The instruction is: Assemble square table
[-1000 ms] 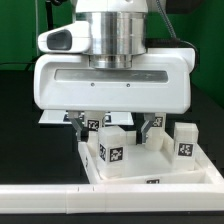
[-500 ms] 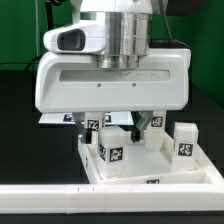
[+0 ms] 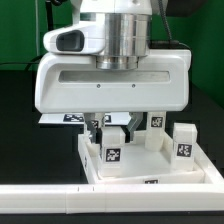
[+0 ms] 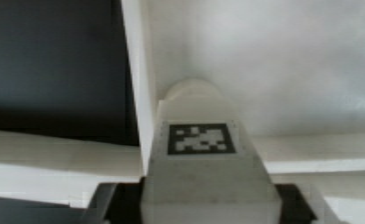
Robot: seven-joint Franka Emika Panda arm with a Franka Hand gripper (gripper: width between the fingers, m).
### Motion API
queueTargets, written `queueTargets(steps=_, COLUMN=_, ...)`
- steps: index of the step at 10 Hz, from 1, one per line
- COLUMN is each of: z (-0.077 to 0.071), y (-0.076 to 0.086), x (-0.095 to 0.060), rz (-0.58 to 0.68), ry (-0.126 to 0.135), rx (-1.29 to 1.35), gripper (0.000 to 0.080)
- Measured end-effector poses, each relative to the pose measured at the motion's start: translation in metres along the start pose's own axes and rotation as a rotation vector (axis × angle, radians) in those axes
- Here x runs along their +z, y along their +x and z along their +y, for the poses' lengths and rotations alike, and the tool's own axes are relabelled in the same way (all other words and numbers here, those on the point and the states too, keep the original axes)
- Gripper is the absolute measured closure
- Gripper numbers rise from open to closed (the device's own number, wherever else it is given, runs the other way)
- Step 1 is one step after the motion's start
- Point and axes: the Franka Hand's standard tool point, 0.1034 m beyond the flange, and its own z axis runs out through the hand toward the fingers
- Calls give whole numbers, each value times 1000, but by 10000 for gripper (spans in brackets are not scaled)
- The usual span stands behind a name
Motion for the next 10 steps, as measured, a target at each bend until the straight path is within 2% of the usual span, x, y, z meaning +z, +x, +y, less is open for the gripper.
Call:
queueTargets(steps=4, z=5, y=-1, x=1, rz=-6, ry=18, rx=584, gripper=512)
queueTargets(steps=6, z=3, y=-1, x=2, rz=-12, ry=24, rx=912, gripper=512)
queueTargets(steps=8, z=0, y=0, x=1, rz=-28, ry=16, rx=1080, gripper=512)
queueTargets(steps=10, z=-1, y=0, x=2, rz=-31, ry=20, rx=1158, gripper=511)
